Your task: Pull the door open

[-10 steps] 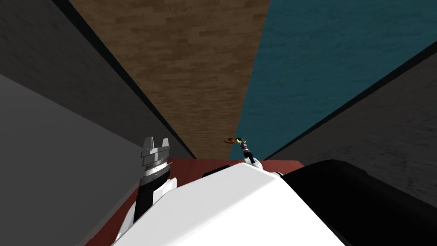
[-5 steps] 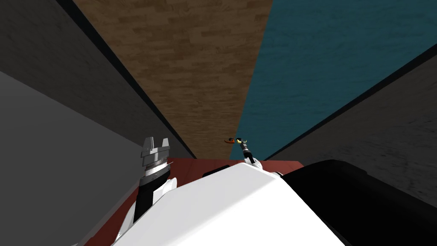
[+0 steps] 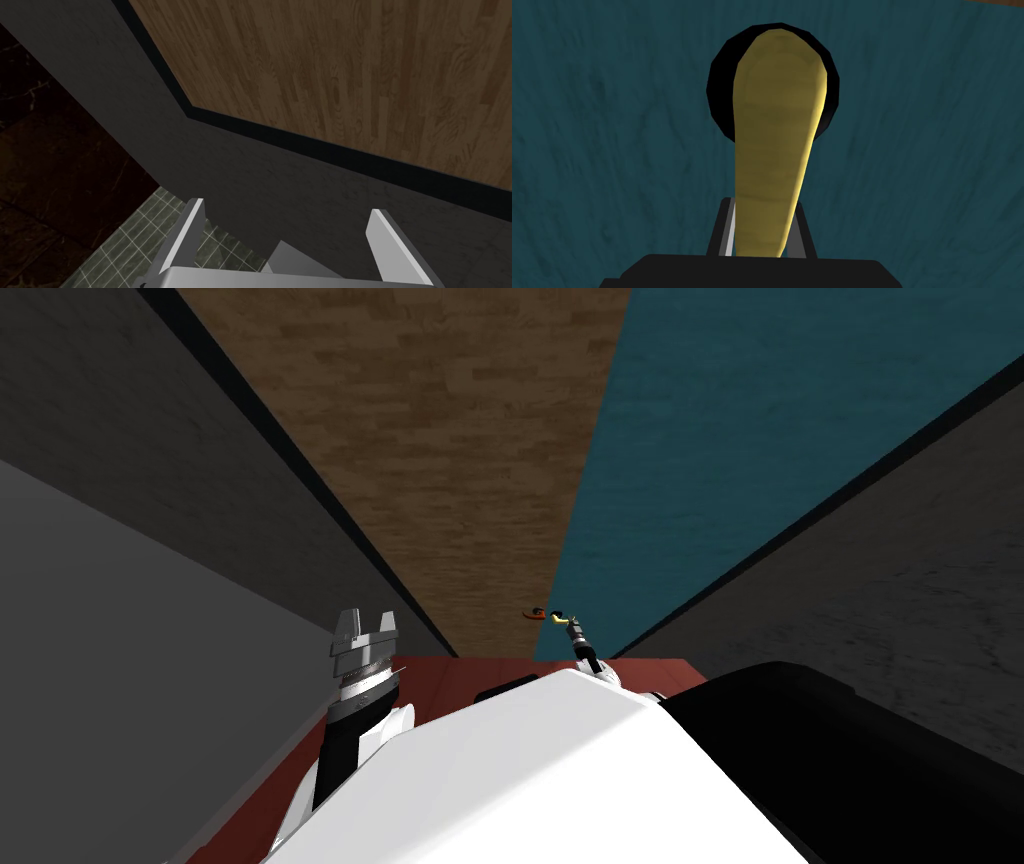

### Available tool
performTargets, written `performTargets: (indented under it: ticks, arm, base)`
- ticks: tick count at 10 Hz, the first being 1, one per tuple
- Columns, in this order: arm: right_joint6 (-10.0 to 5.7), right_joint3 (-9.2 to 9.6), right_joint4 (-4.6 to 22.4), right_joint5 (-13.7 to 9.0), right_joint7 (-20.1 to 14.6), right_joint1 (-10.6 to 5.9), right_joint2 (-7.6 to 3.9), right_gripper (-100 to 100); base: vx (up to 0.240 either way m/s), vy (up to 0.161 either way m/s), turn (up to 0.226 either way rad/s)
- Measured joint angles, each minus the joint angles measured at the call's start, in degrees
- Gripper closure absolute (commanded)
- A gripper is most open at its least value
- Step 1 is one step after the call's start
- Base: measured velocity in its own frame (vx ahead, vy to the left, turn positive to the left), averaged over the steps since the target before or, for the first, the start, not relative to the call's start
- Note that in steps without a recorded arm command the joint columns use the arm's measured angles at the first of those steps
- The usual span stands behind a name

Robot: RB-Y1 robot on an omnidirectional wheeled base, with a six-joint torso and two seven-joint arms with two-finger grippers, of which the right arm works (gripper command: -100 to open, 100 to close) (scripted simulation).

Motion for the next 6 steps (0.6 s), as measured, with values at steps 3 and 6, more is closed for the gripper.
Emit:
performTargets:
  ticks: [3, 6]
  arm:
    - [-1.77, 0.40, 3.4, -0.8, -1.2, 0.28, -2.77, 100]
    - [-1.85, 1.62, 1.0, -0.5, -2.6, 2.37, -3.41, -100]
  base:
    - [-0.109, 0.035, -0.091]
    - [-0.164, 0.063, 0.081]
